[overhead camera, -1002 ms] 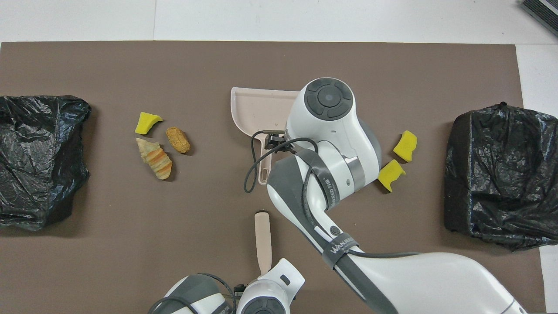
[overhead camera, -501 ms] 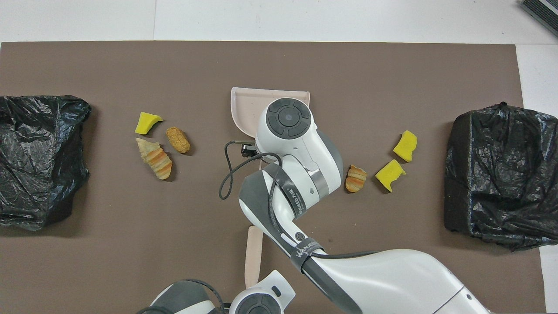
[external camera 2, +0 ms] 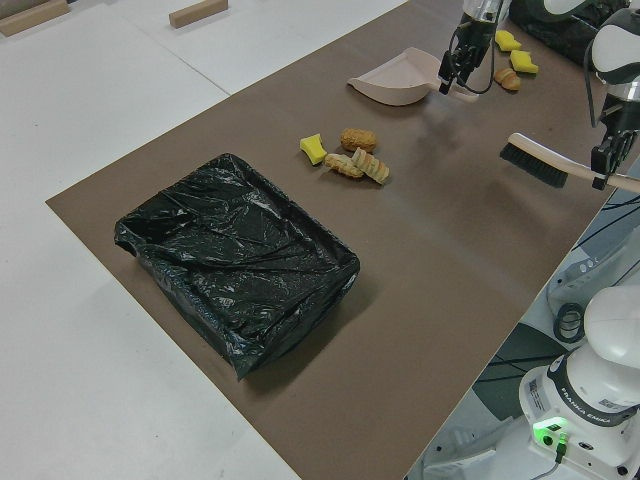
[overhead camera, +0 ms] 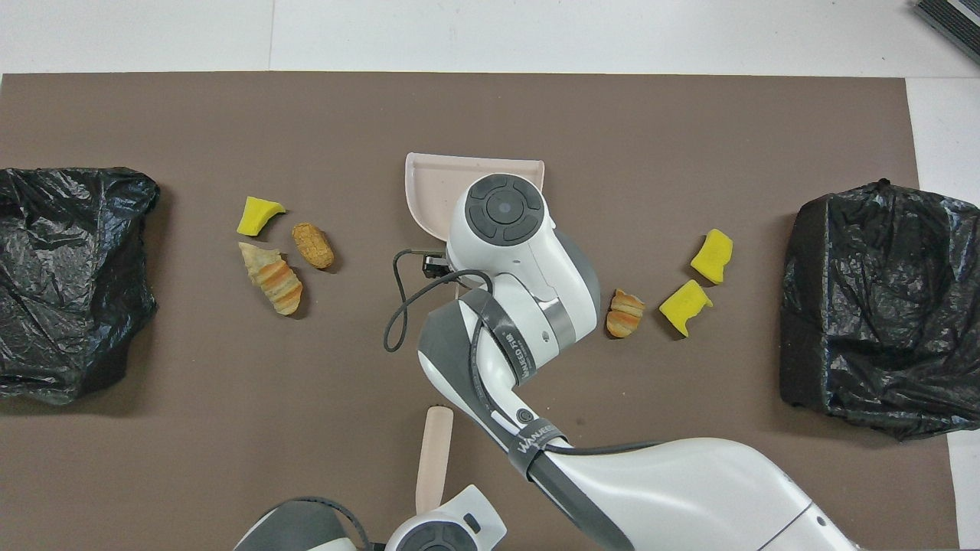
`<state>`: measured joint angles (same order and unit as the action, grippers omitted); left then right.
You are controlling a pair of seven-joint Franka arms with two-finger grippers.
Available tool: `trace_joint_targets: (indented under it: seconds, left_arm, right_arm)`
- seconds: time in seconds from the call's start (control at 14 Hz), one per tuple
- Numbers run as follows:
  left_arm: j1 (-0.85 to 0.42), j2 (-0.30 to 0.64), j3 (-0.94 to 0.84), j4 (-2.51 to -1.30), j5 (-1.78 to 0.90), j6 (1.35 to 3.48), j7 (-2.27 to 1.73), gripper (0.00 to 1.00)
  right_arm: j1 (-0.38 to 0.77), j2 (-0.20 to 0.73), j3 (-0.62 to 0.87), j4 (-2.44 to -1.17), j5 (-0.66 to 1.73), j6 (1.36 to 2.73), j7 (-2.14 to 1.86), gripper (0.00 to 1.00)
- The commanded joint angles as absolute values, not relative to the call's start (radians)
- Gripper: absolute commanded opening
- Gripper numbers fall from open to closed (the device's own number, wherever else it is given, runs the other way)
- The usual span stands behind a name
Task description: Sweep and dump trash in bin
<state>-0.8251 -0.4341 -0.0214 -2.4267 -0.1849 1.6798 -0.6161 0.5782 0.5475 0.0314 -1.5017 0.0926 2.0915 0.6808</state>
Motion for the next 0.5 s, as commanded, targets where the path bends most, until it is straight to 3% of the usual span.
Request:
trace_joint_targets:
  seconds: [0.0, 0.07, 0.14, 0.21, 0.43]
  left_arm:
    - [-0.688, -0.503, -0.026, -2.404, -0.183, 1.579, -0.542, 0.0]
    - [-0.633, -0.5, -0.026, -2.395, -0.161, 1.585, -0.508, 0.0]
    - [-0.576, -0.496, -0.026, -2.366, -0.15, 1.574, -0.459, 0.0]
    - [-0.519, -0.494, -0.026, -2.34, -0.149, 1.571, -0.399, 0.0]
    - [-0.361, -0.444, -0.026, -2.239, -0.135, 1.574, -0.292, 0.0]
  right_arm:
    - [0.581, 0.525, 0.031, -1.561, 0.107, 2.129, 0.704, 0.52]
    - [0.581, 0.52, 0.031, -1.568, 0.107, 2.128, 0.703, 0.44]
    - [0.581, 0.52, 0.031, -1.56, 0.092, 2.111, 0.703, 0.19]
    - [0.583, 0.52, 0.031, -1.557, 0.087, 2.111, 0.703, 0.0]
    - [0.578, 0.494, 0.029, -1.557, 0.087, 2.109, 0.681, 0.0]
